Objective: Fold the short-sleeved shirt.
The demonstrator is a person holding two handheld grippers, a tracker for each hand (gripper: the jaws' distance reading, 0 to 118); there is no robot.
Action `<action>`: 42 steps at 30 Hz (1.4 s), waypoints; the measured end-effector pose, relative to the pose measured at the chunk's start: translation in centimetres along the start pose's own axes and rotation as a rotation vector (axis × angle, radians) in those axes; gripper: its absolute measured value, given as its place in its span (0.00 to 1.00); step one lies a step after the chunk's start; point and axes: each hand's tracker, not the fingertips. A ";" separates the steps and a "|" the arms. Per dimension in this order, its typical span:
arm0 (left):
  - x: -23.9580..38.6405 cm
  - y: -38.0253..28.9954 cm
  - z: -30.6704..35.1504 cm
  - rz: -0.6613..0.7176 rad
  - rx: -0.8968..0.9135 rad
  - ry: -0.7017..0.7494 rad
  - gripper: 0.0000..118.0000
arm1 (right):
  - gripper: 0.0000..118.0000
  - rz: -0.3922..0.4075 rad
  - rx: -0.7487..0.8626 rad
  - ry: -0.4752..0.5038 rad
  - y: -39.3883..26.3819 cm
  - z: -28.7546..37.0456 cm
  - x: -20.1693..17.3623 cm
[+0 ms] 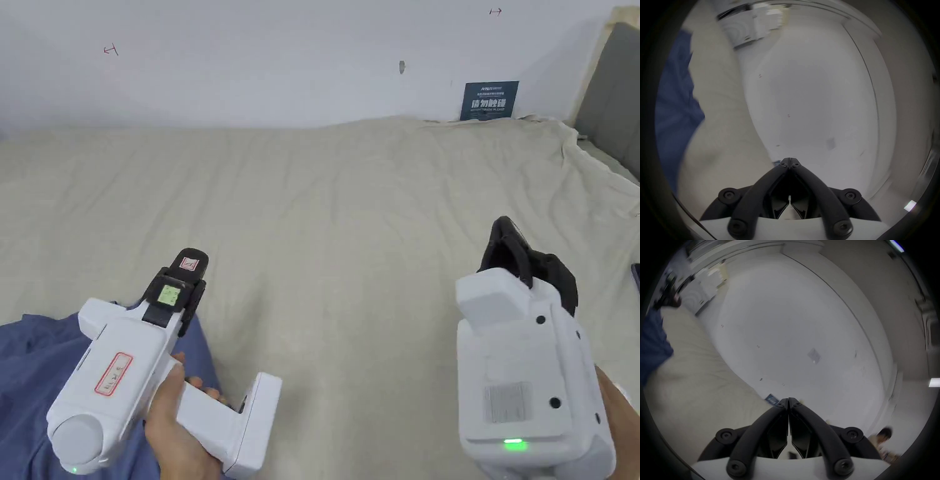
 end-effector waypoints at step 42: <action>4.0 -5.5 -0.9 -1.121 0.012 0.245 0.00 | 0.00 -0.663 -0.196 0.201 -2.6 -1.6 3.8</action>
